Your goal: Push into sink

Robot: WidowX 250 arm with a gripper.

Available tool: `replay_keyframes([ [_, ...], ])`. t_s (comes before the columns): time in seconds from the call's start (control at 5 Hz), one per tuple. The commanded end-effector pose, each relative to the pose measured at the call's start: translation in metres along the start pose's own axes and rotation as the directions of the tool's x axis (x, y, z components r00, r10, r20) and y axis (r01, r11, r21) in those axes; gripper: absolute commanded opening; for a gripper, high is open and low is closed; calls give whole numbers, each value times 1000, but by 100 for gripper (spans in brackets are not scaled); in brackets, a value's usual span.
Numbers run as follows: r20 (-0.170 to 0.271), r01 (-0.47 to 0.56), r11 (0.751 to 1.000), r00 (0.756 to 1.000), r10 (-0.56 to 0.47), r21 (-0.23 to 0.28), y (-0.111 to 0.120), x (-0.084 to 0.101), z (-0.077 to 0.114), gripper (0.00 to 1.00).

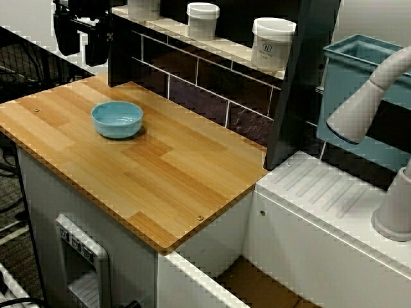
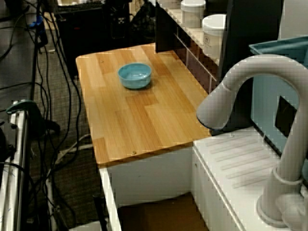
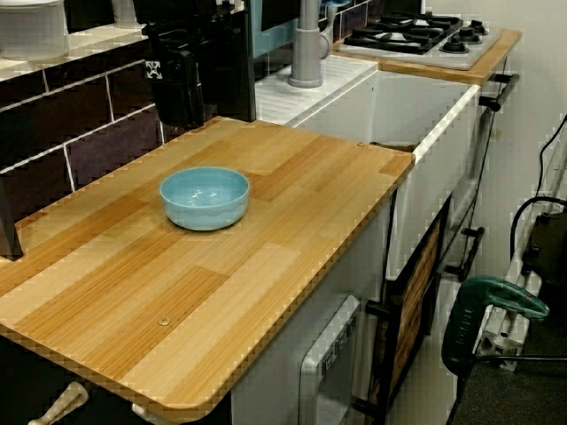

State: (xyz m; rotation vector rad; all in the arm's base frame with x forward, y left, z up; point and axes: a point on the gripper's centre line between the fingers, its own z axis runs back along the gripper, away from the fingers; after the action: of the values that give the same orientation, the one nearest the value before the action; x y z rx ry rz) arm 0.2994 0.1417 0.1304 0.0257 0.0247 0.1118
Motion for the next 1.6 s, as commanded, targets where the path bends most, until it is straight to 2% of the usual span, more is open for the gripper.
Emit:
replay_keyframes([
  [0.0,50,27,994,998,-33,105,-28,-11,-16,100],
  [0.2,69,17,991,997,-26,130,-39,-8,-19,100],
  [0.4,56,0,991,998,-8,135,-43,5,-23,100],
  [0.8,47,-17,993,999,12,116,-42,25,-33,100],
  [1.0,51,-29,992,998,23,122,-47,30,-44,100],
  [1.4,50,-25,988,999,17,153,-68,24,-63,100],
])
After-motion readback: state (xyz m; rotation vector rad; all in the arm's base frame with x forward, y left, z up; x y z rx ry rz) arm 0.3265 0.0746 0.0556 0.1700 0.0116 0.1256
